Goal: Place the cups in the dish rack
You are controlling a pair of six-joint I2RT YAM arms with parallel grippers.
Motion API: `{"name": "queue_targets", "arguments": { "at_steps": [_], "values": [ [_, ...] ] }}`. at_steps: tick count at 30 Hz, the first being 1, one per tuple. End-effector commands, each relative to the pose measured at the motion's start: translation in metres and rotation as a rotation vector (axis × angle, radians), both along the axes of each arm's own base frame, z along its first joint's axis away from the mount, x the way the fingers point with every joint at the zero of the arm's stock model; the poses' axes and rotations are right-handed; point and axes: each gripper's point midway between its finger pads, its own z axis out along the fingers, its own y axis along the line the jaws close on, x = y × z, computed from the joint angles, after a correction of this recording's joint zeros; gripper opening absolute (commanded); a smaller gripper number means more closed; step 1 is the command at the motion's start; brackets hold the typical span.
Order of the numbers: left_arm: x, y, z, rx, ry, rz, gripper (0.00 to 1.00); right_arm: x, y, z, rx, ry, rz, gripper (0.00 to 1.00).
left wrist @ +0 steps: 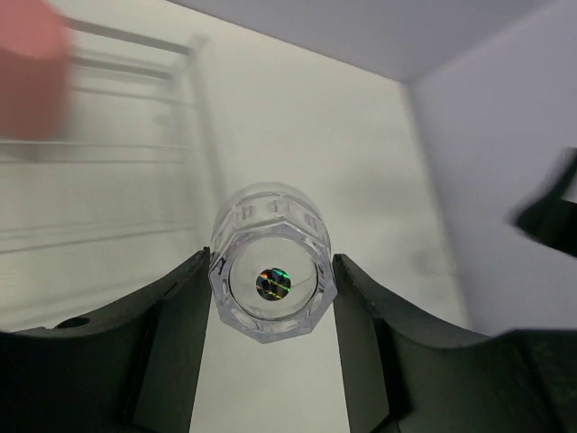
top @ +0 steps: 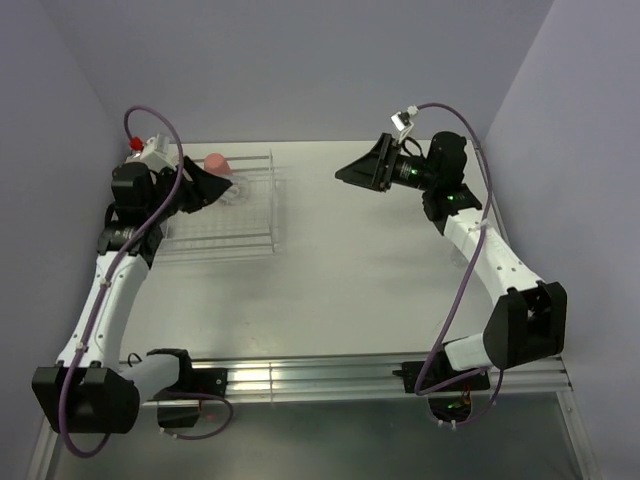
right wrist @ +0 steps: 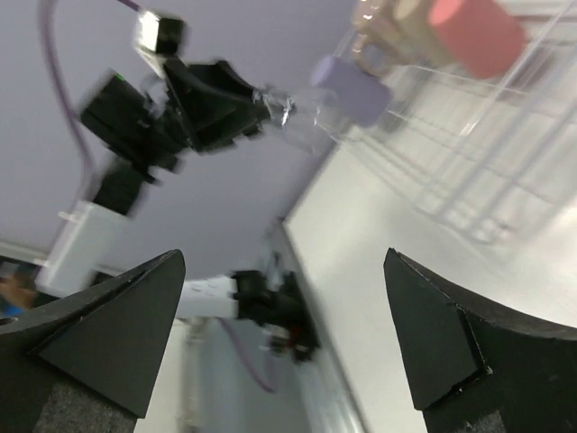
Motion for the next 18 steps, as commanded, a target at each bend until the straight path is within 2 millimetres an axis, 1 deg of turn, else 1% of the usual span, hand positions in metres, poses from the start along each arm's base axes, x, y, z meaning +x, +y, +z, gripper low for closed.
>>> {"name": "queue_targets", "arguments": {
  "at_steps": [1, 2, 3, 4, 5, 6, 7, 8, 9, 11, 12, 13, 14, 15, 18],
  "values": [
    [-0.002, 0.095, -0.056, 0.603, 0.133, 0.23, 0.0, -0.009, -0.014, 0.002, -0.175, -0.182, 0.009, 1.0],
    [0.001, 0.125, -0.061, 0.675, 0.151, 0.27, 0.0, -0.005, -0.017, -0.001, -0.199, -0.186, -0.008, 1.0],
    [0.003, 0.137, -0.073, 0.696, 0.197, 0.274, 0.0, -0.003, -0.019, -0.005, -0.218, -0.19, -0.017, 1.0],
    [0.004, 0.146, -0.077, 0.703, 0.215, 0.279, 0.0, -0.001, -0.021, -0.008, -0.239, -0.203, -0.022, 1.0],
    [0.008, 0.162, -0.077, 0.728, 0.217, 0.307, 0.0, 0.002, -0.023, -0.011, -0.248, -0.205, -0.032, 1.0],
    [0.012, 0.168, -0.082, 0.735, 0.229, 0.314, 0.0, 0.003, -0.024, -0.012, -0.252, -0.203, -0.034, 1.0],
    [0.018, 0.171, -0.081, 0.739, 0.212, 0.314, 0.0, 0.004, -0.024, -0.013, -0.257, -0.209, -0.033, 1.0],
    [0.026, 0.176, -0.076, 0.758, 0.185, 0.327, 0.0, 0.004, -0.025, -0.014, -0.261, -0.209, -0.034, 1.0],
    [0.034, 0.177, -0.08, 0.762, 0.185, 0.323, 0.0, 0.006, -0.025, -0.015, -0.267, -0.208, -0.035, 1.0],
    [0.046, 0.181, -0.077, 0.768, 0.161, 0.329, 0.0, 0.007, -0.026, -0.014, -0.274, -0.218, -0.04, 1.0],
    [0.058, 0.182, -0.079, 0.794, 0.132, 0.304, 0.0, 0.008, -0.026, -0.014, -0.277, -0.221, -0.041, 1.0],
    [0.063, 0.18, -0.079, 0.796, 0.12, 0.286, 0.0, 0.008, -0.026, -0.014, -0.285, -0.228, -0.04, 1.0],
    [0.07, 0.181, -0.073, 0.794, 0.101, 0.29, 0.0, 0.008, -0.026, -0.015, -0.288, -0.229, -0.04, 1.0],
    [0.08, 0.178, -0.078, 0.784, 0.096, 0.265, 0.0, 0.009, -0.026, -0.016, -0.29, -0.229, -0.039, 1.0],
    [0.097, 0.178, -0.074, 0.775, 0.068, 0.26, 0.0, 0.007, -0.027, -0.019, -0.296, -0.22, -0.035, 1.0]
  ]
}}
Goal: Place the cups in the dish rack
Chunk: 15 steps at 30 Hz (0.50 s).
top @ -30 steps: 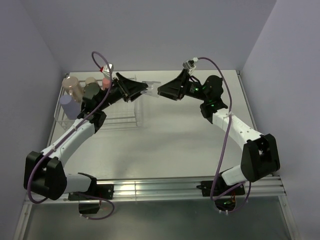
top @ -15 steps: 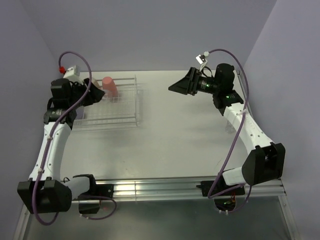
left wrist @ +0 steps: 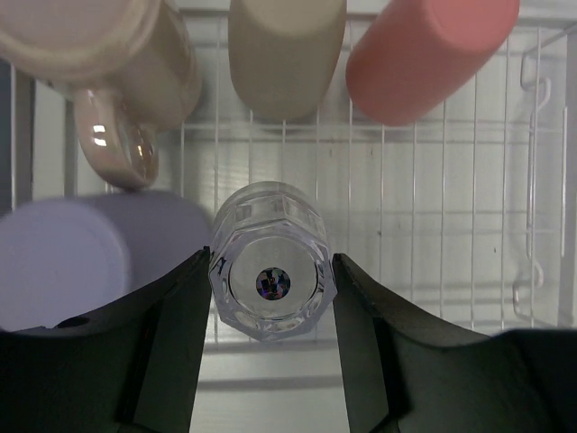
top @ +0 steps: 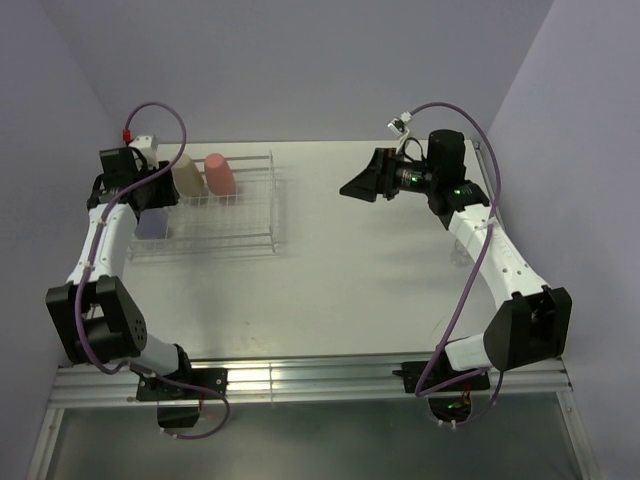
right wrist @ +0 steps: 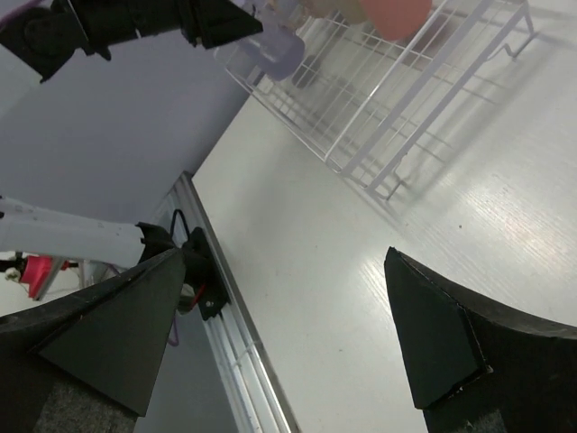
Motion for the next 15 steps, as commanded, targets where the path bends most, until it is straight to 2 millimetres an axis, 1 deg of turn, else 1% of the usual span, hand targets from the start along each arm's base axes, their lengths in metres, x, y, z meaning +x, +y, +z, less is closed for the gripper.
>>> {"name": "queue_targets", "arguments": {
  "at_steps": [1, 5, 6, 8, 11, 13, 15],
  "values": [
    [0.037, 0.003, 0.044, 0.055, -0.169, -0.057, 0.0, 0.004, -0.004, 0.014, -0.019, -0.072, -0.005, 1.0],
    [0.051, 0.009, 0.038, 0.074, -0.177, -0.05, 0.0, 0.003, -0.005, 0.012, -0.026, -0.076, -0.004, 1.0],
    [0.054, 0.009, 0.028, 0.068, -0.156, -0.053, 0.0, 0.004, -0.006, 0.011, -0.028, -0.075, -0.006, 1.0],
    [0.061, 0.01, 0.018, 0.06, -0.129, -0.052, 0.0, 0.005, -0.006, 0.011, -0.032, -0.076, -0.005, 1.0],
    [0.068, 0.009, 0.008, 0.049, -0.111, -0.06, 0.02, 0.005, -0.006, 0.011, -0.034, -0.076, -0.006, 1.0],
    [0.071, 0.01, 0.005, 0.042, -0.111, -0.058, 0.02, 0.006, -0.007, 0.011, -0.036, -0.076, -0.007, 1.0],
    [0.074, 0.009, -0.004, 0.033, -0.095, -0.061, 0.02, 0.007, -0.007, 0.01, -0.037, -0.071, -0.008, 1.0]
  ]
}}
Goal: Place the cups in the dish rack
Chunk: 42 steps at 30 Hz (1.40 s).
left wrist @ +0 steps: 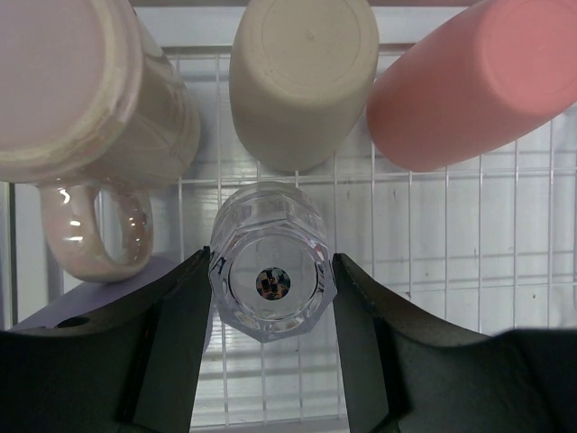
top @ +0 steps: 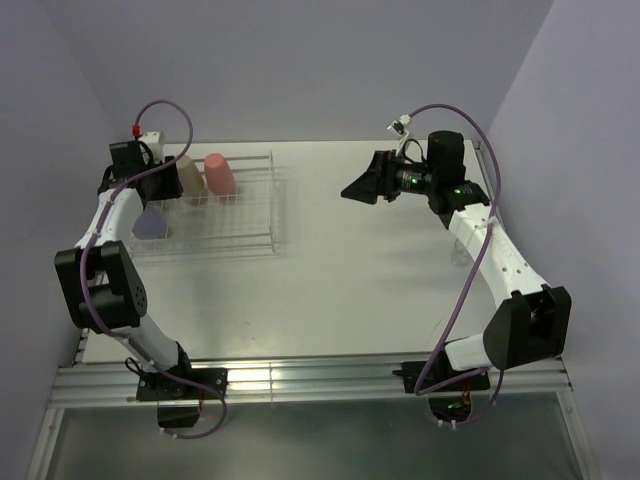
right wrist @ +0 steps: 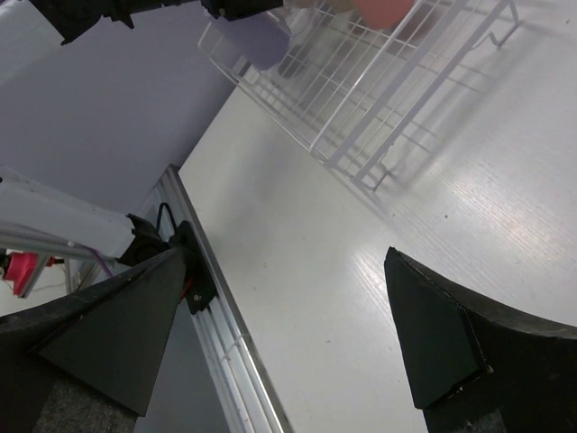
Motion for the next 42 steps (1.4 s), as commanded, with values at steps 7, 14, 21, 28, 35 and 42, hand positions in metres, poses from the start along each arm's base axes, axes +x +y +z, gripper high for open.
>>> {"name": "queue_targets", "arguments": {
  "at_steps": [7, 14, 21, 28, 35, 42],
  "values": [
    [0.022, -0.001, 0.005, -0.004, -0.044, -0.022, 0.08, 0.006, -0.006, 0.02, -0.005, -0.071, -0.01, 1.0],
    [0.017, -0.002, -0.014, -0.007, -0.005, -0.03, 0.22, 0.009, -0.006, 0.019, -0.004, -0.059, -0.009, 1.0],
    [0.019, -0.005, -0.022, -0.015, 0.015, -0.041, 0.41, 0.01, -0.006, 0.019, -0.003, -0.056, -0.011, 1.0],
    [0.021, -0.005, -0.031, -0.033, 0.047, -0.035, 0.48, 0.01, -0.007, 0.021, -0.011, -0.061, -0.01, 1.0],
    [0.02, -0.01, -0.022, -0.054, 0.041, -0.045, 0.82, 0.011, -0.008, 0.023, -0.019, -0.069, -0.007, 1.0],
    [0.014, -0.025, 0.036, -0.037, -0.044, -0.099, 0.92, 0.011, -0.014, 0.024, -0.04, -0.077, -0.019, 1.0]
  ]
}}
